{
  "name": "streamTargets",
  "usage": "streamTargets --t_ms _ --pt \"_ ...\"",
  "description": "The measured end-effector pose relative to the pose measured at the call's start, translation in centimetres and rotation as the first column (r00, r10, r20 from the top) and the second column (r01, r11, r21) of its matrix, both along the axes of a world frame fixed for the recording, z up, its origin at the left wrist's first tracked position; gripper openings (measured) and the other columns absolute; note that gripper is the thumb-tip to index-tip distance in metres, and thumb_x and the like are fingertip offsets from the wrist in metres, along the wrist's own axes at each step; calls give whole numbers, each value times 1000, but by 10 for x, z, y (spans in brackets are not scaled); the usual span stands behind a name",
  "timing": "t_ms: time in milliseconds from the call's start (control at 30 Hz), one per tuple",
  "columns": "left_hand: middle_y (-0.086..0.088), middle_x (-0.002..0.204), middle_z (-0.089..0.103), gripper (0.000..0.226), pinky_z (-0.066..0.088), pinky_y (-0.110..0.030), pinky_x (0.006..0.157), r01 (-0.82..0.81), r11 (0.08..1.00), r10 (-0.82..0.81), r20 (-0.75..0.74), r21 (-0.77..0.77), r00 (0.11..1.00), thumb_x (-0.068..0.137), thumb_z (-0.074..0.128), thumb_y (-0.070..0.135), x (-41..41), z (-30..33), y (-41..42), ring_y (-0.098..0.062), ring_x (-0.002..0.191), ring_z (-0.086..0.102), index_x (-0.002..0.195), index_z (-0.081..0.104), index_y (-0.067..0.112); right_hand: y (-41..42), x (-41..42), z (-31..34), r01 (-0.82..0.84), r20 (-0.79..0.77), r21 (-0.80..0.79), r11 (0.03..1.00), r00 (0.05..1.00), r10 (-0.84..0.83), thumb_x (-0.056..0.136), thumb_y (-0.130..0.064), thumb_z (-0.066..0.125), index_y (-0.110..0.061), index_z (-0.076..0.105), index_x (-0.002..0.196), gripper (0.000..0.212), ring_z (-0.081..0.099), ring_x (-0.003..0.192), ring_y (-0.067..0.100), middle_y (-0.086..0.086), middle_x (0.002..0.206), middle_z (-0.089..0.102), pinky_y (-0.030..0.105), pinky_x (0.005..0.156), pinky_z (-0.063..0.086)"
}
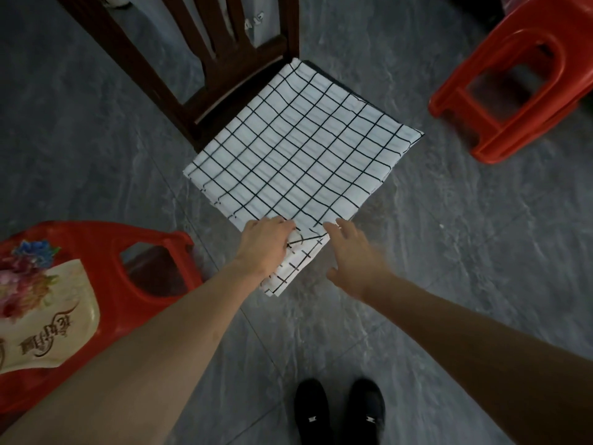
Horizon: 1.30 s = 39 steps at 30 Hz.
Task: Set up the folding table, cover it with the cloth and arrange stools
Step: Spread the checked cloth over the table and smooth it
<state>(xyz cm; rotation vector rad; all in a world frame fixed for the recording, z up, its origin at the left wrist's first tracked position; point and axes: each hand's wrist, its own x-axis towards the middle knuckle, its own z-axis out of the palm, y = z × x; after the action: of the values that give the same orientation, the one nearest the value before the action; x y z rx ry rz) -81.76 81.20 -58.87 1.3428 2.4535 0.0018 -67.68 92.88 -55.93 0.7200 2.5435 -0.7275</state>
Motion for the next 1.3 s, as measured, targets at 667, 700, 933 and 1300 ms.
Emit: streamTargets --t_ms 667,700,933,1300 --pt "9 111 49 32 44 -22 69 374 887 -426 172 271 888 97 51 14 61 194 43 -4 84 51 128 52 23 46 92 113 136 -283 105 985 954 -102 88 -19 62 -19 69 100 14 64 94 32 7 86 73 42 101 38" --pt "13 105 50 31 48 -25 69 338 890 -407 200 305 891 97 52 21 65 205 47 -1 81 53 128 51 24 48 102 127 193 -305 40 980 937 -172 86 -19 61 -17 68 95 11 63 89 35 9 83 71 39 87 44" --pt "9 112 65 63 50 -31 84 369 910 -414 349 189 841 77 76 41 113 274 67 -11 106 60 133 48 32 45 204 225 639 -331 -211 739 665 -669 89 -12 60 -21 40 57 39 44 54 10 -8 54 46 17 47 31" --pt "10 95 68 14 49 -38 75 846 506 -854 -39 170 519 85 59 24 277 393 176 -19 96 63 96 61 32 -22 407 314 858 -333 -278 432 336 -881 91 -29 62 -3 55 62 40 48 49 13 9 54 55 37 49 37"
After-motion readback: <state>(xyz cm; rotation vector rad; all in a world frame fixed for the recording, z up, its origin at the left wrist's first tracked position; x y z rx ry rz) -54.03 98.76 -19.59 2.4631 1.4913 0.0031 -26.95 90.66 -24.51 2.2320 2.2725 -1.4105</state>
